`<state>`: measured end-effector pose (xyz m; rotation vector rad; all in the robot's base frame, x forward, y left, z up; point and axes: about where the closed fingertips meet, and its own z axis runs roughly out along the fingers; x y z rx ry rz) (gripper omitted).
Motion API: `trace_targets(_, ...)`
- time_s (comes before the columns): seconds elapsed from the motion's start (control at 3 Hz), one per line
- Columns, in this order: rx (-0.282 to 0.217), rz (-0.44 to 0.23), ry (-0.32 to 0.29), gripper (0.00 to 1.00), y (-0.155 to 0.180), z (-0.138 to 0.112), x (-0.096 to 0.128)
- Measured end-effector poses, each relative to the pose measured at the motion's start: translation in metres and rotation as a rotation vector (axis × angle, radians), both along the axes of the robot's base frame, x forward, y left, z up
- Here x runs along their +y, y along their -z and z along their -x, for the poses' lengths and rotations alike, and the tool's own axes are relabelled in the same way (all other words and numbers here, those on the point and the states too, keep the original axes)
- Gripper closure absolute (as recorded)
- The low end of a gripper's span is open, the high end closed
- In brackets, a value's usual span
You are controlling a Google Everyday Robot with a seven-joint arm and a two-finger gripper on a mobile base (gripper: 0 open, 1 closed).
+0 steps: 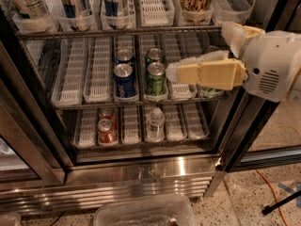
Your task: Pick 7up can from top shelf of fridge
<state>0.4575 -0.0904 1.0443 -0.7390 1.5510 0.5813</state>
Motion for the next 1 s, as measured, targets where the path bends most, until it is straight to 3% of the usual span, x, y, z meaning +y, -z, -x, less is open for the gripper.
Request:
trace_targets(0.67, -0.009, -0.011, 0.001, 0.00, 0.001, 0.000, 0.005)
trace_targets(1.0, -0.040, 0.047, 0.032, 0.00, 0.019, 0.000, 0.031)
